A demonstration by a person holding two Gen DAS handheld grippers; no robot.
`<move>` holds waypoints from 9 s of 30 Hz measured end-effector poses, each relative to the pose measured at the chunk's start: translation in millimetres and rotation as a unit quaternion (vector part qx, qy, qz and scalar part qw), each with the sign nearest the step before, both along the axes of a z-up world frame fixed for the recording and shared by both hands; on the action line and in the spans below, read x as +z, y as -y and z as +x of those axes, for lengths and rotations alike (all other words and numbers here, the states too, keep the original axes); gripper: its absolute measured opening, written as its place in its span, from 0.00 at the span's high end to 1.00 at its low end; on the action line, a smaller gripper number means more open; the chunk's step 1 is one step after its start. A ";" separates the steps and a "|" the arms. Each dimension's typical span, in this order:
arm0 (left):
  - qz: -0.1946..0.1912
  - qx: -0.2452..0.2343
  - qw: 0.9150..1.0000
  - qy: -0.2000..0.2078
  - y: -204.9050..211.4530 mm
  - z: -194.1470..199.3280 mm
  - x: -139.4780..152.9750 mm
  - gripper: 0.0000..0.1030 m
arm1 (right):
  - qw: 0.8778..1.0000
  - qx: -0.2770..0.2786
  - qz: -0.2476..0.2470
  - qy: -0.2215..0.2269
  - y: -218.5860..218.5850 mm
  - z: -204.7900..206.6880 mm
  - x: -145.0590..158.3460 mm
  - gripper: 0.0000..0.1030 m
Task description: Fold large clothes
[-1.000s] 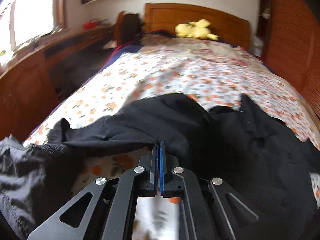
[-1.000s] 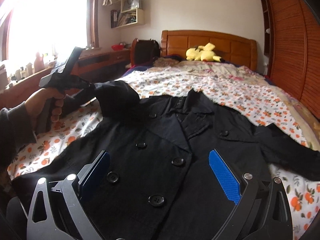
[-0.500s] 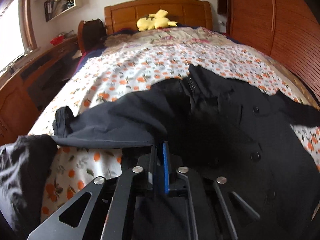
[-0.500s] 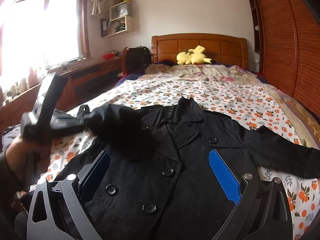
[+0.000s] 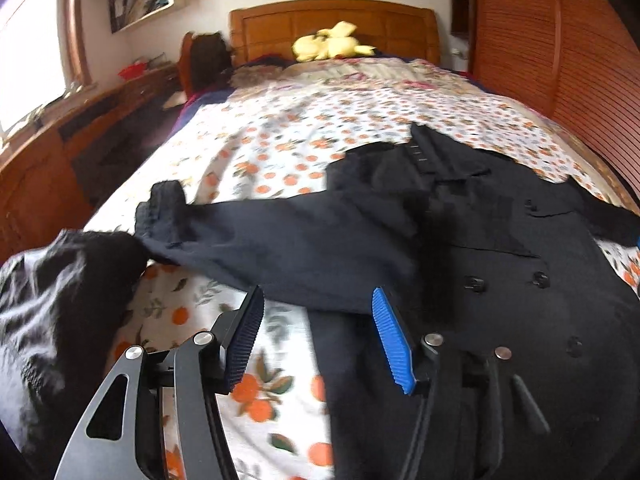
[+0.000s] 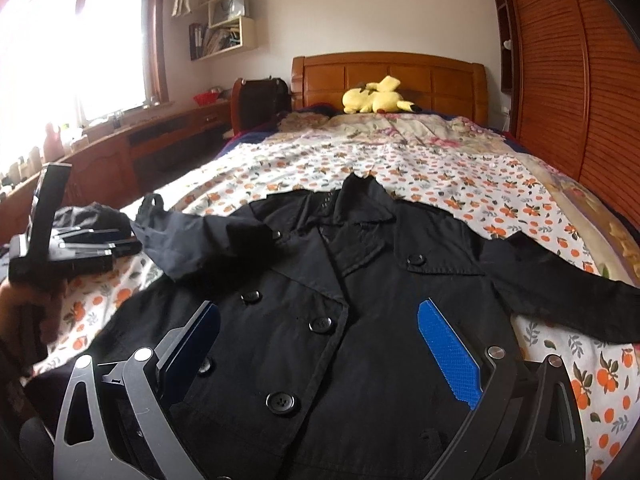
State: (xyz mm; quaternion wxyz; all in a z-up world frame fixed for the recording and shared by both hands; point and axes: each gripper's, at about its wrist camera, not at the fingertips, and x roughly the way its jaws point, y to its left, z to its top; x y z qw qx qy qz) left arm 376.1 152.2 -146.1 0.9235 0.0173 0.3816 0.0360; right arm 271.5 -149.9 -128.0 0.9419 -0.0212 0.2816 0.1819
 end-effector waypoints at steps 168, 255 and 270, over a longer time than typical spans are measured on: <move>-0.032 -0.106 0.988 0.106 130.4 -160.2 10.7 0.02 | 0.986 0.138 -0.049 -0.083 -35.2 31.8 -47.5 0.66; -0.029 -0.184 0.976 0.109 215.1 -150.0 -0.1 0.02 | 0.993 0.044 -0.075 -0.083 103.9 -19.5 -56.1 0.67; -0.020 -0.174 0.975 0.136 212.9 -145.8 45.2 0.02 | 0.992 0.043 -0.064 -0.096 108.7 -18.5 -67.4 0.66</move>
